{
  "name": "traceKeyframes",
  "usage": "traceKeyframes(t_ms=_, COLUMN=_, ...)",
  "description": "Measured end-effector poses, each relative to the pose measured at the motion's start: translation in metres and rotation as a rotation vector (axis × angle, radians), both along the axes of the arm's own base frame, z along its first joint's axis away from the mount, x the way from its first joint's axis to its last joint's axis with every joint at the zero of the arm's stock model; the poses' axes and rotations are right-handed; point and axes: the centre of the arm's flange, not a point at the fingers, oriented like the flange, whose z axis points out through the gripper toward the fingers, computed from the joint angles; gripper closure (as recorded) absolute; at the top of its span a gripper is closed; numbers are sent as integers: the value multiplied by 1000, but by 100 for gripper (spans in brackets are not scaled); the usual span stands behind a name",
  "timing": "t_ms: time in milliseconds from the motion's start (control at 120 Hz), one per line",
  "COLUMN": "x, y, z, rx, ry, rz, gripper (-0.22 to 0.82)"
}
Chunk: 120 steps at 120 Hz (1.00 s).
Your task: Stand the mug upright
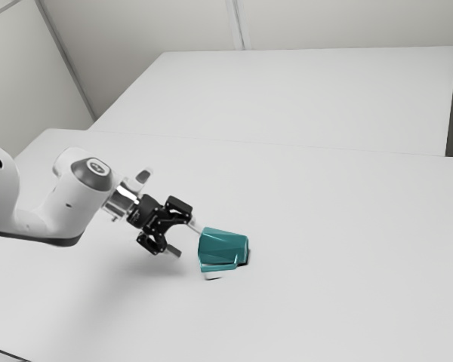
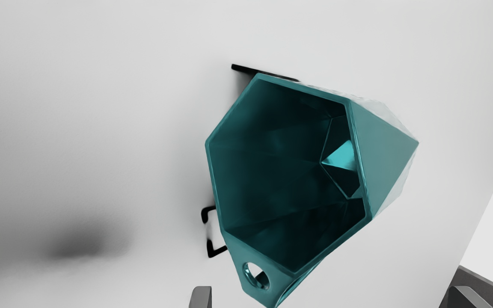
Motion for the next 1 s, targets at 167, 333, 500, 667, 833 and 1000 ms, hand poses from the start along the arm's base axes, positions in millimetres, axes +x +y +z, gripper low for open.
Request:
traceKeyframes(t_ms=167, x=16, y=-10, z=6, rx=-2, ry=-46, rz=-10, gripper=0)
traceKeyframes(t_ms=333, x=18, y=-22, z=-1, rx=-19, ry=-49, rz=-15, gripper=4)
traceKeyframes(t_ms=500, x=19, y=-23, z=-14, rx=-50, ry=-33, rz=16, gripper=8)
traceKeyframes(t_ms=667, x=21, y=-16, z=-19, rx=-96, ry=-29, rz=81, gripper=19)
traceKeyframes(t_ms=833, x=22, y=-23, z=-23, rx=-132, ry=-24, rz=108, gripper=38)
traceKeyframes(t_ms=1000, x=22, y=-29, z=-22, rx=-148, ry=-31, rz=109, gripper=59)
